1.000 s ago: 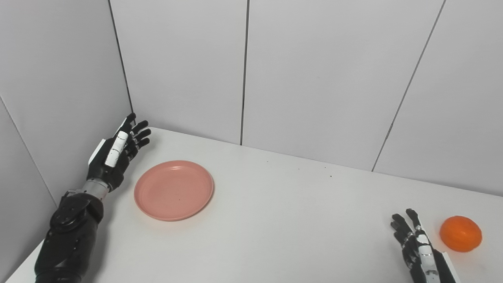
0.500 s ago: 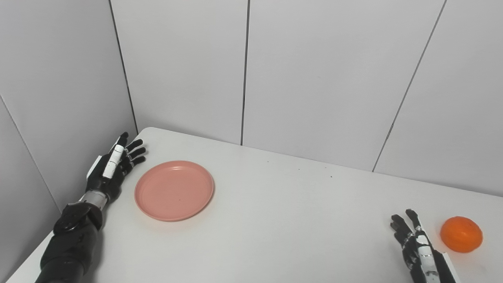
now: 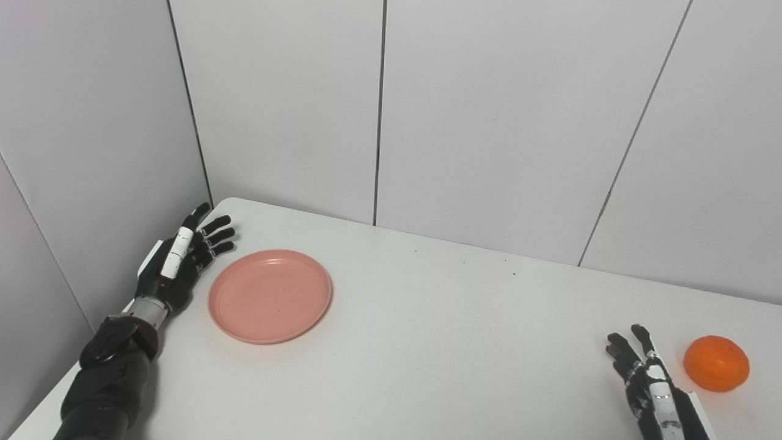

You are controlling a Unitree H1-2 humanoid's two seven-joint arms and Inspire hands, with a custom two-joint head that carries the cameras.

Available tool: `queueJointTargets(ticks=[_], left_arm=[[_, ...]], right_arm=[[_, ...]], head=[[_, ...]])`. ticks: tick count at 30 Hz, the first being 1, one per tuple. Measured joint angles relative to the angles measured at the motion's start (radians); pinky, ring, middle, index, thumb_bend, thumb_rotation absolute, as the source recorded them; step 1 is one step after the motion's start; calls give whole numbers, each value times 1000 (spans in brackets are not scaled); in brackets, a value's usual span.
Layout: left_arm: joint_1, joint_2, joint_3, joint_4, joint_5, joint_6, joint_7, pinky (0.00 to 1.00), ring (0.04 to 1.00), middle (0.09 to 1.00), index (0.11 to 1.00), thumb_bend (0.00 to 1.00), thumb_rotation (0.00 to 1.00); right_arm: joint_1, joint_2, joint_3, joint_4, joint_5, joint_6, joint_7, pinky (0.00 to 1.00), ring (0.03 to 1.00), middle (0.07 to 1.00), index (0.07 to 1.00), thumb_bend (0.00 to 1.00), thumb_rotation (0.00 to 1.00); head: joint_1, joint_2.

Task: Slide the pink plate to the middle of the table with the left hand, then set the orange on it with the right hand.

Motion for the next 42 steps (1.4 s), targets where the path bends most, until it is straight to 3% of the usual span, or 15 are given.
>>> queueJointTargets(ticks=[8,10,13,16,21,42], left_arm=[[106,-55,-20,-243,-15,139,0,828,870,883,999,928,778],[123,-64,-23,-291,-16,170,2,861,897,907,1000,931,771],[144,-74,-36,-351,-15,208,3,977,953,958,1000,821,870],[154,-77,-56,-404,-15,242,-1,990,943,960,1000,814,875],[155,-86,-69,-413,-10,249,11,988,923,932,1000,853,846],[201,-153,-131,-595,37,422,143,1000,930,902,1000,874,838]], right_arm=[[3,1,1,-8,-5,1,-9,1000,937,907,990,724,894],[3,0,3,-8,-6,1,-10,1000,939,910,993,720,902],[4,0,4,-10,-7,1,-11,1000,936,903,993,725,897],[4,0,4,-9,-5,1,-11,1000,928,893,990,725,885],[4,0,4,-9,-5,1,-11,1000,926,891,991,737,888],[5,-4,13,-10,-6,1,-8,1000,941,910,1000,717,901]], head=[[-3,2],[-5,5],[-5,5],[-6,9],[-9,8],[-18,21]])
